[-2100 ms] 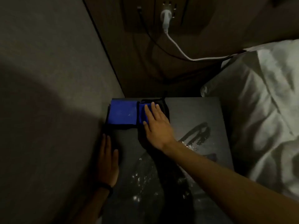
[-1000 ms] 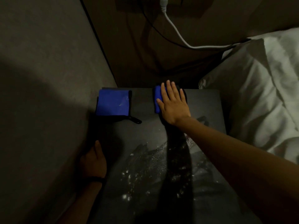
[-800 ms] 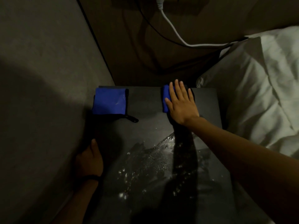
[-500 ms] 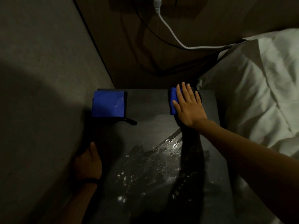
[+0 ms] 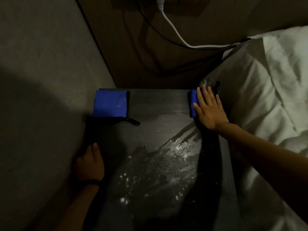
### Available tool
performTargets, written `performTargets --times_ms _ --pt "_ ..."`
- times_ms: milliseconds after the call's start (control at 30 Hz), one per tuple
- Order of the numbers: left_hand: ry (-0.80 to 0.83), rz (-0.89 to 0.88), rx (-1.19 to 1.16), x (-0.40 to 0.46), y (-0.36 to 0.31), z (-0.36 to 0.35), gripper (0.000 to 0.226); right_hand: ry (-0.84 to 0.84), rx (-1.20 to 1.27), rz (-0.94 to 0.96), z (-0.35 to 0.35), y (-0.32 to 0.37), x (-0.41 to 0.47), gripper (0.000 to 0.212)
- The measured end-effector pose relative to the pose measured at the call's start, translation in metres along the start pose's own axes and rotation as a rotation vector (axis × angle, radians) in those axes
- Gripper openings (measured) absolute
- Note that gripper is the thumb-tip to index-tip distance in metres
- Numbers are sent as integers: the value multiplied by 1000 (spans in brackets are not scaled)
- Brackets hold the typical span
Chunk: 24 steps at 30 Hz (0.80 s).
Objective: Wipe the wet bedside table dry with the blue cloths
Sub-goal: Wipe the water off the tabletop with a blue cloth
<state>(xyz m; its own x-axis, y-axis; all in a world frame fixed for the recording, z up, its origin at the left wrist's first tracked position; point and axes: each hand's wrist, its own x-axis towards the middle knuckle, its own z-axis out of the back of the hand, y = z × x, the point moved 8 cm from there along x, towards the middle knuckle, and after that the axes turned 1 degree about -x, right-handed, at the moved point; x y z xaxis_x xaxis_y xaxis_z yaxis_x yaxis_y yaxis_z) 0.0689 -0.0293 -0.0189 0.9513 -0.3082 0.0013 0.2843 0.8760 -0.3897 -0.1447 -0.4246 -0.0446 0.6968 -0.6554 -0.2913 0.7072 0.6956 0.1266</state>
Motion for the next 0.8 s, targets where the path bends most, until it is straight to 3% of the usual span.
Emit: performTargets --times_ms 300,800 --pt "56 46 35 2 7 -8 44 -15 24 -54 -6 -28 -28 66" --pt "72 51 0 3 8 -10 41 -39 17 -134 -22 0 -78 68"
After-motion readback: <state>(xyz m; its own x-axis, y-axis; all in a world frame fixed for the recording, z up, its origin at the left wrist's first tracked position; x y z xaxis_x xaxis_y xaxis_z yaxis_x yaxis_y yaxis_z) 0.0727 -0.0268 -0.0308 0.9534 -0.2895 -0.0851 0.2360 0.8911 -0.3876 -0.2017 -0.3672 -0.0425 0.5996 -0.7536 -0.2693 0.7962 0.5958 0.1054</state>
